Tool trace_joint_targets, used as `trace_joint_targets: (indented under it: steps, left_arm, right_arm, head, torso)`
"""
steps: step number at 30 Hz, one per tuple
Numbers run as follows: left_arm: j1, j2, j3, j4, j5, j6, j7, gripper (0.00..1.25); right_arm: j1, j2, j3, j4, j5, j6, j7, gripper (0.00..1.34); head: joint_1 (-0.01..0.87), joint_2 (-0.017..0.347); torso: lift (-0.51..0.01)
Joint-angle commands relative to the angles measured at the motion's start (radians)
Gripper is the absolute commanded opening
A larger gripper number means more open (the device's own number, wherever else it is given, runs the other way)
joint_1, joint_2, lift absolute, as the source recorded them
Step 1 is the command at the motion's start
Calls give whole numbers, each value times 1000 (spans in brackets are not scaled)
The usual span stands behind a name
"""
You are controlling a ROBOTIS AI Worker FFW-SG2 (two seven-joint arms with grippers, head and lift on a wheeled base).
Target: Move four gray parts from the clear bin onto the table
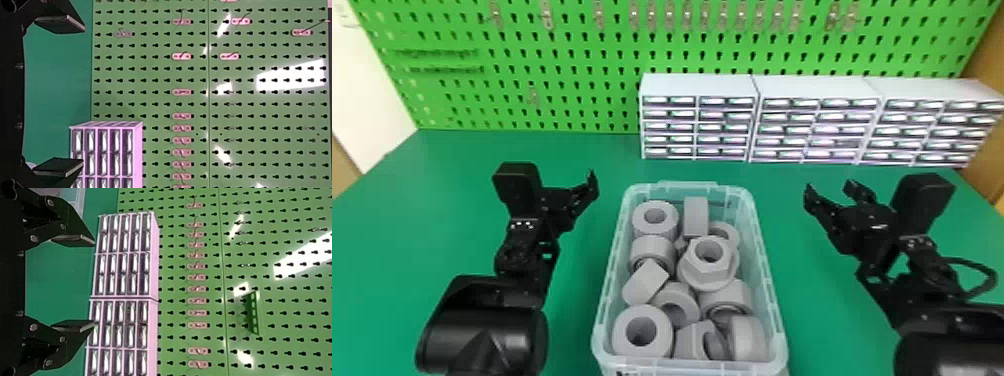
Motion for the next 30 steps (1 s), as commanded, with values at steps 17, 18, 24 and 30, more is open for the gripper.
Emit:
trace_joint_targets:
  steps: [17, 18, 24, 30]
  left_arm:
    - [1, 0, -1, 0, 2, 0, 0, 1155]
    - [3, 0, -1, 0, 2, 0, 0, 1155]
    - [3, 0, -2, 0, 0, 0, 0, 1155]
    - [8, 0, -1, 0, -2, 0, 0, 1155]
  right_arm:
    - [-5, -2, -3, -13, 3, 25, 0, 812]
    - [-5, -2, -5, -13, 3, 26, 0, 812]
    - [-8, -2, -6, -16, 1, 43, 0, 812]
    - [-23, -5, -8, -23, 3, 91, 2, 812]
  head:
    - [693, 72]
    - [693, 72]
    - [693, 72]
    - [693, 72]
  torso:
    - [-52]
    - [-52]
    - [-52]
    - [-52]
